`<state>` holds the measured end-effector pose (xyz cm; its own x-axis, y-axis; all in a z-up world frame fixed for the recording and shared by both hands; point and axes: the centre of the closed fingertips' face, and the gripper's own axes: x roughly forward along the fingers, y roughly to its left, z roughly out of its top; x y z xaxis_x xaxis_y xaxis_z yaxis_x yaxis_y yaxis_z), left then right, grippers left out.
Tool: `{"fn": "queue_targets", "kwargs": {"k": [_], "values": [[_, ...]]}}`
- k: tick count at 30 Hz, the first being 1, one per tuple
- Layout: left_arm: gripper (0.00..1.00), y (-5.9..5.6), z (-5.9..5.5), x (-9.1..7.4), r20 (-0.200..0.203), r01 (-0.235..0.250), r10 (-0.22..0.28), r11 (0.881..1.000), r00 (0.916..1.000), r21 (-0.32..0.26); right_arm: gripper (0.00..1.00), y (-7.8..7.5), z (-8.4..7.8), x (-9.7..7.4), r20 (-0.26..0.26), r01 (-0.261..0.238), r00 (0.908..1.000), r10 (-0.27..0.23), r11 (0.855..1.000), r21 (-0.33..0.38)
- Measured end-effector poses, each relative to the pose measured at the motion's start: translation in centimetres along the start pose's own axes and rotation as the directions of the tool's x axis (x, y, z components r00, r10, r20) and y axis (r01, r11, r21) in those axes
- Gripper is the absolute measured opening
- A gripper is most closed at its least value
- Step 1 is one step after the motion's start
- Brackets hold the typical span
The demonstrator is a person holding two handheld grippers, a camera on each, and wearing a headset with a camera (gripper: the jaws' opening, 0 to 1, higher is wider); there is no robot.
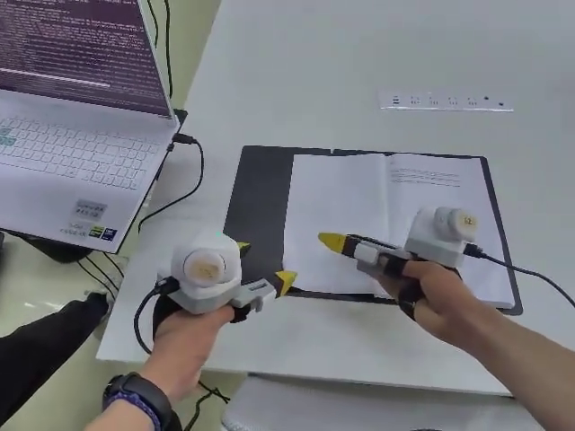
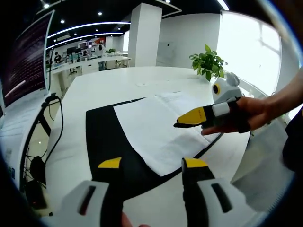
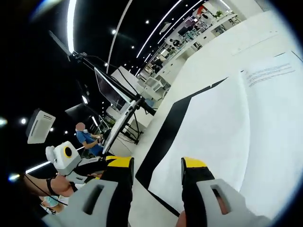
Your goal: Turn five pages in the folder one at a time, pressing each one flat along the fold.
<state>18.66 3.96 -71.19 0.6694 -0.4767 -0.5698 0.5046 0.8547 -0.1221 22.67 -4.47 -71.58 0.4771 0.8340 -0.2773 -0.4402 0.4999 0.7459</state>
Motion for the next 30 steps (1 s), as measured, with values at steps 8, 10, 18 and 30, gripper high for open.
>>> {"fn": "queue_targets", "kwargs": {"k": [8, 10, 18, 30], "values": [[0.3, -0.4, 0.3, 1.6, 0.001, 0.02, -0.02, 1.0, 0.9998, -0.005, 0.37, -0.1, 0.7, -2.8, 0.03, 0.036, 0.9989, -0.036, 0.999, 0.002], [0.25, -0.5, 0.4, 2.0, -0.001, 0.028, -0.028, 1.0, 0.9996, -0.01, 0.38, -0.3, 0.9, -3.2, 0.042, 0.04, 0.9983, -0.04, 0.999, 0.007], [0.02, -0.6, -0.5, 3.8, -0.023, 0.052, -0.054, 0.997, 0.9983, -0.054, 0.37, -1.9, 1.0, -4.6, 0.028, 0.046, 0.9985, -0.046, 0.999, -0.001], [0.0, -0.8, -3.3, 6.3, -0.124, 0.051, -0.06, 0.996, 0.9904, -0.077, 0.36, -3.7, 0.8, -5.7, 0.048, 0.072, 0.9962, -0.073, 0.997, 0.028]]}}
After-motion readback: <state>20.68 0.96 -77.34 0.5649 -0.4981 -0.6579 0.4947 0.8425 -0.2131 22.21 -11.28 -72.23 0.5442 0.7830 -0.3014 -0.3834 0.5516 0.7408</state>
